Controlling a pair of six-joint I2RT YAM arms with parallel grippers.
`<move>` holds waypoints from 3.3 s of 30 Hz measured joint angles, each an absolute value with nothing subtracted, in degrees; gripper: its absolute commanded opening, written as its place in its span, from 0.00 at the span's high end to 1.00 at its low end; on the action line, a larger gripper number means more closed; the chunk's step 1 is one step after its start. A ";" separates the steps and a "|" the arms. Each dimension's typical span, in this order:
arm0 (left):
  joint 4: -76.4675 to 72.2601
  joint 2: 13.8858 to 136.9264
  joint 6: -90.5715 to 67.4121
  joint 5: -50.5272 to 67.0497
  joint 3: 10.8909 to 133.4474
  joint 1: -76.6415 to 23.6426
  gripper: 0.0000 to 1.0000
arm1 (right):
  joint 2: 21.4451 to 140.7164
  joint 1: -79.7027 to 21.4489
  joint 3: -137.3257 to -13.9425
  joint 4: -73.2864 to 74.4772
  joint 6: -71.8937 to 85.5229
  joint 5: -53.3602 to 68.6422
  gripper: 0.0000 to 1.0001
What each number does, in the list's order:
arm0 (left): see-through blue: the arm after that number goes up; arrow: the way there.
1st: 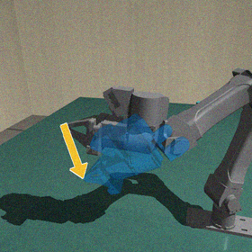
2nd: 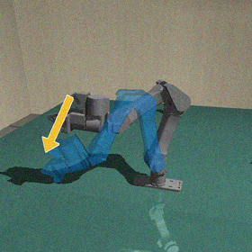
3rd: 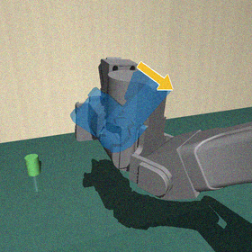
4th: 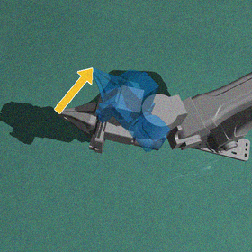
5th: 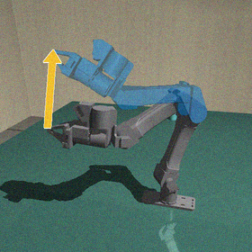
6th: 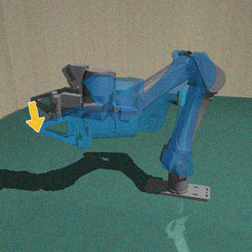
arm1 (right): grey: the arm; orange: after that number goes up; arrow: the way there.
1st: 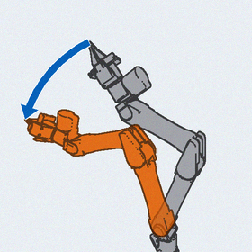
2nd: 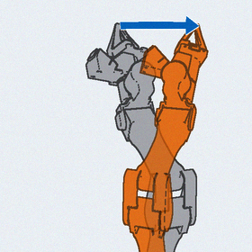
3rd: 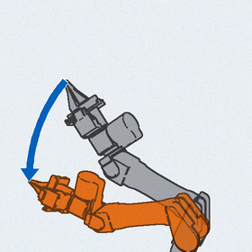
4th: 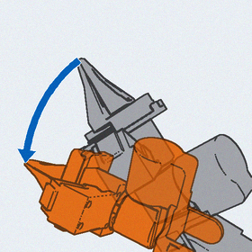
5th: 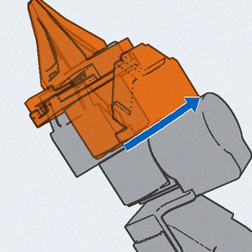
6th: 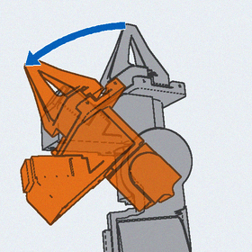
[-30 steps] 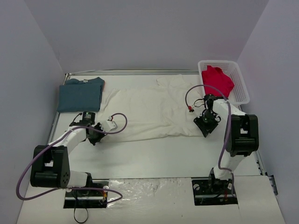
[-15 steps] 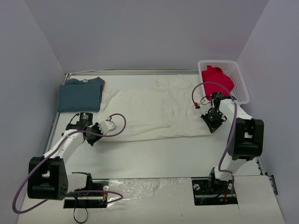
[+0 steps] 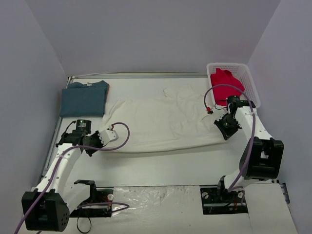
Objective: Fold and stack the t-shirts
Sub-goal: Fold the flattened tshirt in 1/3 of the way, then grap the side of the flattened tshirt furthest away from the robot with both arms
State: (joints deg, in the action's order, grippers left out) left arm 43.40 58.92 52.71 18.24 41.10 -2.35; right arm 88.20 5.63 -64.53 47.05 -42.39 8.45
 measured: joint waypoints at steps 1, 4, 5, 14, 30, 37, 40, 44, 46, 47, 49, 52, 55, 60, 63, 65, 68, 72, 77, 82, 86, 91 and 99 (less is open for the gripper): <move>44.58 58.08 52.88 18.35 41.32 -2.26 0.98 | 87.37 5.63 -64.49 47.77 -42.59 8.51 1.00; 49.21 55.18 53.56 19.00 43.18 -2.11 0.98 | 84.36 5.63 -64.38 49.76 -43.29 8.64 1.00; 50.09 54.33 53.69 19.20 43.99 -2.11 0.98 | 83.26 5.65 -64.27 50.39 -43.55 8.67 1.00; 60.60 52.07 56.23 21.85 49.19 -1.74 0.98 | 73.73 5.67 -61.08 55.40 -45.39 8.91 1.00; 70.52 48.60 58.89 23.75 50.06 -1.74 0.98 | 62.85 5.72 -58.37 62.11 -46.81 8.88 1.00; 70.91 46.78 60.23 23.57 49.95 -1.50 0.50 | 62.04 5.98 -58.39 63.53 -47.53 8.93 0.44; 72.18 46.89 60.97 23.73 50.26 -1.48 0.45 | 62.39 5.98 -58.52 63.75 -47.70 9.04 0.43; 74.52 49.36 61.52 23.70 53.17 -1.48 0.45 | 64.86 5.98 -60.95 64.16 -47.70 9.28 0.43; 74.65 50.81 61.49 23.70 54.96 -1.45 0.45 | 66.63 5.98 -63.53 64.23 -47.70 9.52 0.42; 74.61 51.40 61.43 23.73 55.79 -1.41 0.45 | 67.55 5.98 -65.10 64.05 -47.68 9.67 0.42; 74.26 52.66 60.97 23.83 56.99 -1.06 0.44 | 69.82 5.98 -68.97 63.99 -47.42 10.09 0.42; 71.88 57.45 57.47 24.82 58.76 0.16 0.43 | 74.74 5.98 -76.82 62.78 -46.09 11.84 0.41; 68.47 64.95 52.25 29.17 63.22 3.62 0.43 | 81.38 5.98 -85.19 60.71 -44.16 16.32 0.41; 61.32 83.64 41.91 42.13 73.34 11.60 0.45 | 96.44 5.82 -99.33 57.32 -40.12 26.20 0.40; 59.02 93.54 37.26 48.34 78.65 14.20 0.53 | 106.34 4.67 -108.27 56.49 -37.58 29.36 0.40; 58.00 99.11 35.09 51.11 81.38 14.81 0.54 | 112.20 3.38 -113.47 56.40 -36.05 30.20 0.40; 56.31 105.60 32.03 53.36 83.53 15.27 0.55 | 120.05 0.34 -121.40 56.82 -34.22 30.44 0.40; 53.39 109.84 27.59 53.89 83.81 15.88 0.55 | 126.43 -3.55 -128.44 57.14 -32.64 30.22 0.39; 48.38 111.55 21.52 51.31 83.92 16.95 0.62 | 129.27 -6.24 -133.36 57.69 -31.33 30.20 0.39; 40.77 111.63 15.99 46.85 81.54 17.08 0.63 | 129.40 -5.91 -133.95 57.78 -31.24 30.15 0.39; 37.17 112.95 12.80 44.82 80.79 17.08 0.67 | 130.28 -5.63 -133.95 57.80 -31.22 29.74 0.40; 31.94 113.71 9.26 43.57 78.19 17.06 0.67 | 132.31 -5.61 -133.95 57.87 -31.18 28.73 0.40; 28.23 115.22 6.11 44.18 78.28 16.64 0.66 | 133.34 -5.96 -133.95 57.91 -31.05 27.44 0.40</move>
